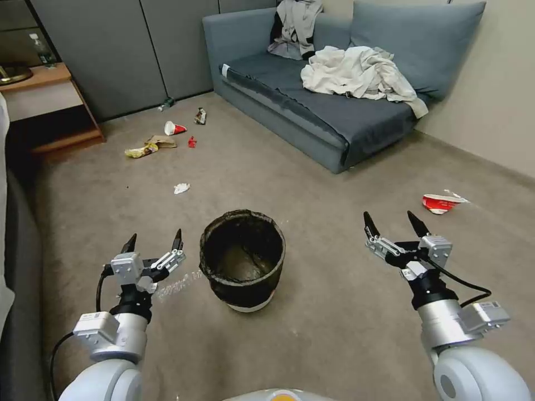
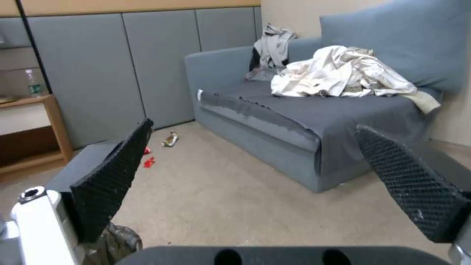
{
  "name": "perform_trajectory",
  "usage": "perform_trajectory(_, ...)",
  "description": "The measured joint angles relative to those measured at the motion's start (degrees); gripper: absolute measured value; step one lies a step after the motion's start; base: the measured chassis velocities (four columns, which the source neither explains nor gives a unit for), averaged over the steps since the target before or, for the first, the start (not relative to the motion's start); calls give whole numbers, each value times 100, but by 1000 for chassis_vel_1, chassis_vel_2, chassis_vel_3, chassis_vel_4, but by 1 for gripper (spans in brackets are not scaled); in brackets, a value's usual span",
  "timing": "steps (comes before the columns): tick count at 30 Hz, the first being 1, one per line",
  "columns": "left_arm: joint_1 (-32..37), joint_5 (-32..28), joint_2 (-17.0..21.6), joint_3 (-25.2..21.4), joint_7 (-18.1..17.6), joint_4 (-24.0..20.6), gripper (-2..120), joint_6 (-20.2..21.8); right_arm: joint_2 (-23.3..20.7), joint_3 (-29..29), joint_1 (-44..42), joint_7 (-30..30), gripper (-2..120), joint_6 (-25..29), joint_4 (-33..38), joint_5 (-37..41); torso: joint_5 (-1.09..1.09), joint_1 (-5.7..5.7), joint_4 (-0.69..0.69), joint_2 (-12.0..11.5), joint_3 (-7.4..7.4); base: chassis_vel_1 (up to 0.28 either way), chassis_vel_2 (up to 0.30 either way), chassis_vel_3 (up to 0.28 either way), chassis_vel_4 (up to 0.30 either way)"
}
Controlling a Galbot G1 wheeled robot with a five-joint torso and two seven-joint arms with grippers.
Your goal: Pick up the trash can from the floor.
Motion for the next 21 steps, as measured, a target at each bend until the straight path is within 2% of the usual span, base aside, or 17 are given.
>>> perform_trajectory(3,-333,-841,305,135,-477,155,100,779,-10,-3,-26,-56,100,33,0,0,0,0,2,0,0,0,0,0,0)
perform_trajectory(4,-333,-841,305,135,-477,155,100,779,-10,-3,-26,-56,100,33,0,0,0,0,2,0,0,0,0,0,0)
perform_trajectory(8,-849,-1822,715,312,-1001,592,100,1437,-4,24,-68,-104,100,40,11,1,-1,0,1,0,0,0,0,0,0)
perform_trajectory(14,-1162,-2423,908,453,-1419,860,100,1762,14,59,-85,-117,100,41,19,-1,0,0,2,0,0,0,0,0,0)
perform_trajectory(15,-1357,-2728,1008,543,-1582,1035,100,1891,23,79,-97,-119,100,41,26,-3,-1,0,1,0,0,0,0,0,0)
perform_trajectory(17,-1667,-2982,1140,713,-1738,1346,100,1972,46,122,-121,-123,100,41,33,-12,0,0,0,-1,0,0,0,0,0)
perform_trajectory(18,-1667,-2982,1140,713,-1738,1346,100,1972,46,122,-121,-123,100,41,33,-12,0,0,0,-1,0,0,0,0,0)
perform_trajectory(21,-2100,-3322,1258,977,-2047,1711,100,2205,93,211,-149,-125,100,40,35,-19,0,0,0,-1,0,0,0,0,0)
